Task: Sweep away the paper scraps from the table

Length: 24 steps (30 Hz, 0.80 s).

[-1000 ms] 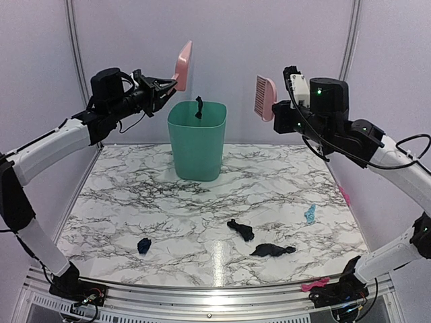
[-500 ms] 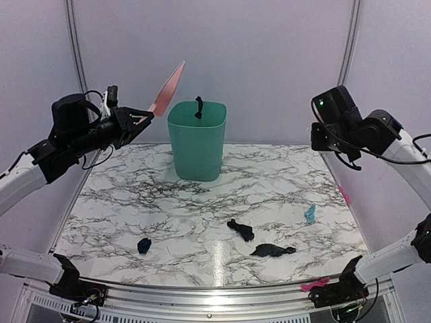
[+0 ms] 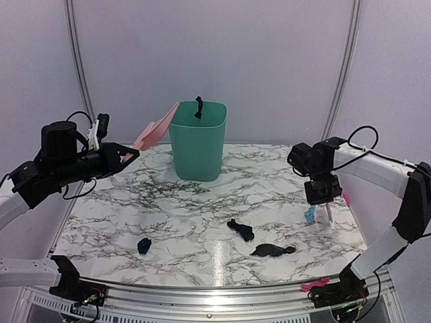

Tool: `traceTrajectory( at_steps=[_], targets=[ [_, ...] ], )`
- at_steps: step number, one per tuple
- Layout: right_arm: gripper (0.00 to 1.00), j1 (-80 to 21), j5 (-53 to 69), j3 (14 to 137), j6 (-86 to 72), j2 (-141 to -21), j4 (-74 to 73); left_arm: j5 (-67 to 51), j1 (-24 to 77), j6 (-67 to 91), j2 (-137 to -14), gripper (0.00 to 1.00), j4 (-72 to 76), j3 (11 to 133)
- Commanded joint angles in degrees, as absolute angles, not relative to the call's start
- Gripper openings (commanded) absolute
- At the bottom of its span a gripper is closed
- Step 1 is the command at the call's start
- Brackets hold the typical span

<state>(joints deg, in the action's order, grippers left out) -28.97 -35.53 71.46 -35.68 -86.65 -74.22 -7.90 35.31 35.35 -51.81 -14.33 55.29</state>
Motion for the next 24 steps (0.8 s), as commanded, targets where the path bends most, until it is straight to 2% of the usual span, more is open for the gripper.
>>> traceTrajectory(
  at_steps=[1, 6, 11, 20, 24],
  targets=[
    [0.00, -28.83, -24.13, 65.79, -31.56, -85.30, -69.70, -4.08, 38.13, 31.45, -49.75, 0.00, -19.78, 53.64],
    [0.00, -28.91, -8.14, 62.32, -22.90, -84.46, -60.80, -1.98, 39.78, 30.94, -48.49, 0.00, -20.87, 51.86],
    [0.00, -29.77, 1.10, 63.60, -18.55, -85.96, -57.03, -1.23, 40.85, 31.29, -48.25, 0.00, -21.18, 51.01],
    [0.00, -35.69, 12.49, 69.54, -17.43, -90.83, -50.89, 1.28, 43.67, 31.63, -46.80, 0.00, -23.09, 49.07],
    [0.00, -37.57, 13.37, 72.91, -17.30, -93.47, -50.32, 2.01, 44.28, 31.64, -45.94, 0.00, -24.67, 48.26]
  ],
)
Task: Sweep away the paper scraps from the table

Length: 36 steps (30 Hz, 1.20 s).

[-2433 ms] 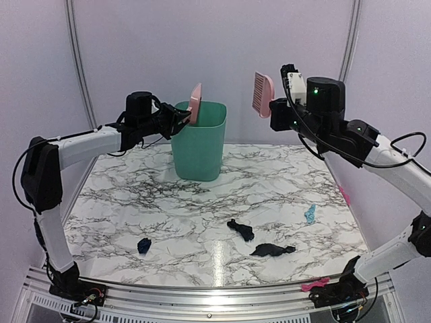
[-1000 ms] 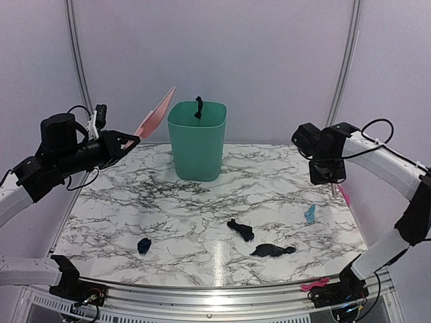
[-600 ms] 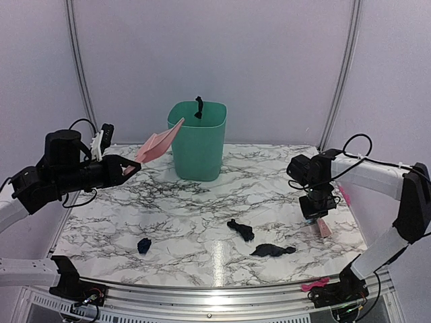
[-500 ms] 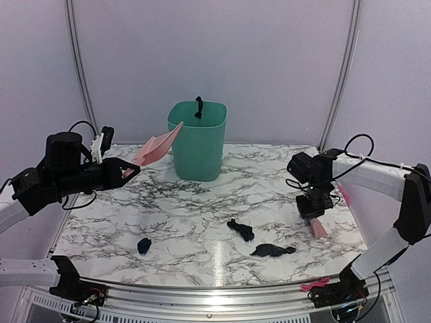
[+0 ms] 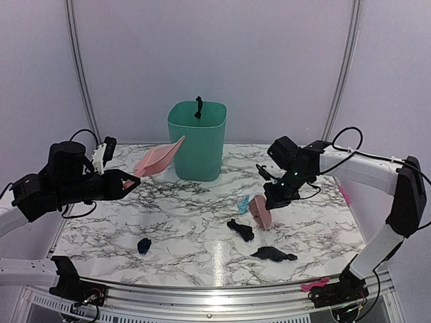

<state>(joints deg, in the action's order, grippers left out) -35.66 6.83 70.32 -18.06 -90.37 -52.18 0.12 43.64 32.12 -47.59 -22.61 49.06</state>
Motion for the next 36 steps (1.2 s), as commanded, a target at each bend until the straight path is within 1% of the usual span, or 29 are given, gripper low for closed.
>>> traceTrajectory(
  at_steps=[1, 6, 12, 16, 19, 21, 25, 30, 33, 36],
  targets=[
    [0.00, -37.73, 13.10, 73.81, -17.24, -93.89, -50.60, 2.10, 44.36, 31.71, -45.74, 0.00, -25.02, 48.09],
    [0.00, -38.39, 10.53, 78.67, -16.96, -93.80, -53.80, 2.89, 44.88, 31.70, -44.59, 0.00, -26.39, 47.98],
    [0.00, -38.57, 4.70, 82.94, -18.52, -89.09, -61.54, 3.02, 45.66, 30.73, -45.27, 0.00, -26.81, 46.92],
    [0.00, -38.85, 1.63, 79.94, -22.02, -83.69, -67.92, 2.55, 47.96, 29.36, -46.61, 0.00, -26.77, 47.16],
    [0.00, -39.08, 0.24, 76.47, -25.32, -78.31, -72.52, 4.38, 50.70, 28.00, -48.36, 0.00, -26.74, 47.53],
    [0.00, -39.15, 1.80, 74.70, -27.95, -73.19, -74.43, 5.97, 52.28, 27.83, -49.91, 0.00, -26.57, 48.05],
    [0.00, -39.66, 11.45, 69.67, -31.51, -64.38, -75.47, 7.84, 54.50, 26.85, -53.76, 0.00, -25.17, 48.79],
    [0.00, -43.17, 21.70, 58.69, -37.29, -55.04, -75.49, 8.95, 55.84, 25.52, -56.30, 0.00, -24.02, 49.97],
    [0.00, -45.73, 23.46, 54.23, -40.42, -50.84, -74.97, 9.18, 55.98, 25.49, -56.67, 0.00, -23.28, 49.94],
    [0.00, -46.14, 21.49, 52.19, -41.88, -49.58, -73.15, 9.18, 56.19, 26.10, -56.86, 0.00, -22.83, 49.71]
  ],
)
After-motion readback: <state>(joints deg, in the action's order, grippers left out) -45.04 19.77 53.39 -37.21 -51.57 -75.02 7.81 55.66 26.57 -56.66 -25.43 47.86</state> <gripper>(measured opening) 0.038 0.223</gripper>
